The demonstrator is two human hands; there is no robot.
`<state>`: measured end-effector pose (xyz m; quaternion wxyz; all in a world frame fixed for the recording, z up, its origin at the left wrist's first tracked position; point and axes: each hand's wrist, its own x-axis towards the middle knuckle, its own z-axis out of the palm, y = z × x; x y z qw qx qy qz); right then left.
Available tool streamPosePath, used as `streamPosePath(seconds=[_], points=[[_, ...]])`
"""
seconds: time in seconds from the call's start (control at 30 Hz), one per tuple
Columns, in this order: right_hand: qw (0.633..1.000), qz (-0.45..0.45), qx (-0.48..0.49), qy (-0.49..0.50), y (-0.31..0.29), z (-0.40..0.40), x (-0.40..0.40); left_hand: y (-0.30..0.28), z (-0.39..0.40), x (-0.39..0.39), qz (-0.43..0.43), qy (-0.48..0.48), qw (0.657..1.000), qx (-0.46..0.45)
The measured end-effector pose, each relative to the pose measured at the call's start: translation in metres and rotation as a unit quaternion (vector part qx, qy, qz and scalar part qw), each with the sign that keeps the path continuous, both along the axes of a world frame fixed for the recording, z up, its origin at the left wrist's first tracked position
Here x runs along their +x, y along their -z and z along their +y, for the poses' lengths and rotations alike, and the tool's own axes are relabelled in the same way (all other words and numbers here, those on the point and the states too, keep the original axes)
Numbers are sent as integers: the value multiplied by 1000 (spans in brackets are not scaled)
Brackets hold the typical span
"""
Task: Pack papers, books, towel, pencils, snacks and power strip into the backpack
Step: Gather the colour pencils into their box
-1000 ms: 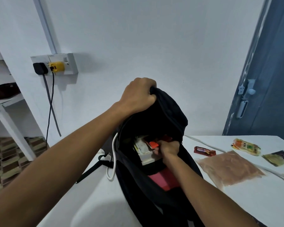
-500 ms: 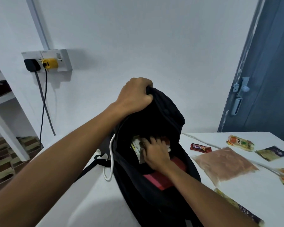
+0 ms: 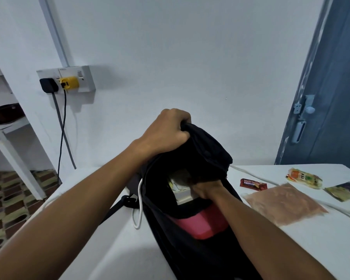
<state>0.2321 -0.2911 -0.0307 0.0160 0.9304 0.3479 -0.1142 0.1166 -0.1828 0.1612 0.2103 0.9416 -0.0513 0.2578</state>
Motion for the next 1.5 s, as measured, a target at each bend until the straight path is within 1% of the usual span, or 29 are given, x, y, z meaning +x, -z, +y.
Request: streamPosePath(seconds=[0.07, 0.17, 0.2, 0.27, 0.33, 0.37, 0.43, 0.5, 0.57, 0.67, 0.73, 0.8, 0.9, 0.97, 1.0, 1.1, 1.17, 1.23, 1.33, 1.4, 1.5], points=[[1000, -1, -23, -20, 1, -1, 6, 0, -1, -3, 1, -4, 1000, 5], [1000, -5, -4, -16, 4, -2, 8, -1, 0, -5, -3, -15, 1000, 7], [1000, -19, 4, -18, 4, -2, 6, -1, 1, -5, -4, -20, 1000, 6], [994, -96, 46, -38, 5, -5, -1, -2, 2, -5, -9, -30, 999, -3], [974, -186, 105, -76, 7, -13, -13, 0, 2, -5, -5, -38, 999, -18], [964, -208, 135, -99, 8, -17, -17, 0, 2, -4, 1, -41, 999, -25], [950, -214, 172, -152, 8, -24, -24, 3, 0, -1, 19, -39, 998, -39], [931, -204, 217, -211, -6, -25, -37, 5, 0, 2, 36, -41, 997, -50], [895, -205, 298, -261, -23, -29, -55, 7, 0, 9, 58, -41, 996, -59], [815, -216, 430, -322, -48, -48, -85, 17, -2, 18, 116, -24, 991, -69], [774, -220, 504, -315, -62, -64, -93, 26, -6, 22, 156, -1, 984, -83], [743, -229, 557, -291, -70, -80, -91, 36, -11, 23, 203, 29, 973, -107], [725, -243, 601, -234, -78, -107, -78, 58, -22, 23, 262, 77, 954, -122], [736, -241, 605, -185, -78, -123, -66, 78, -26, 22, 284, 89, 947, -121], [750, -231, 599, -156, -74, -130, -60, 90, -29, 20, 297, 90, 943, -121], [817, -154, 549, -86, -53, -146, -47, 125, -41, 13, 330, 80, 936, -88], [861, -101, 492, -72, -36, -153, -44, 146, -51, 5, 346, 71, 932, -80], [893, -67, 438, -81, -19, -156, -45, 165, -61, -7, 335, 58, 938, -65], [914, -60, 383, -118, 11, -154, -55, 186, -71, -27, 314, 46, 947, -38], [925, -93, 331, -160, 36, -149, -64, 198, -73, -40, 298, 32, 954, -21], [931, -155, 259, -206, 62, -143, -68, 217, -74, -58, 283, 27, 958, 41]])
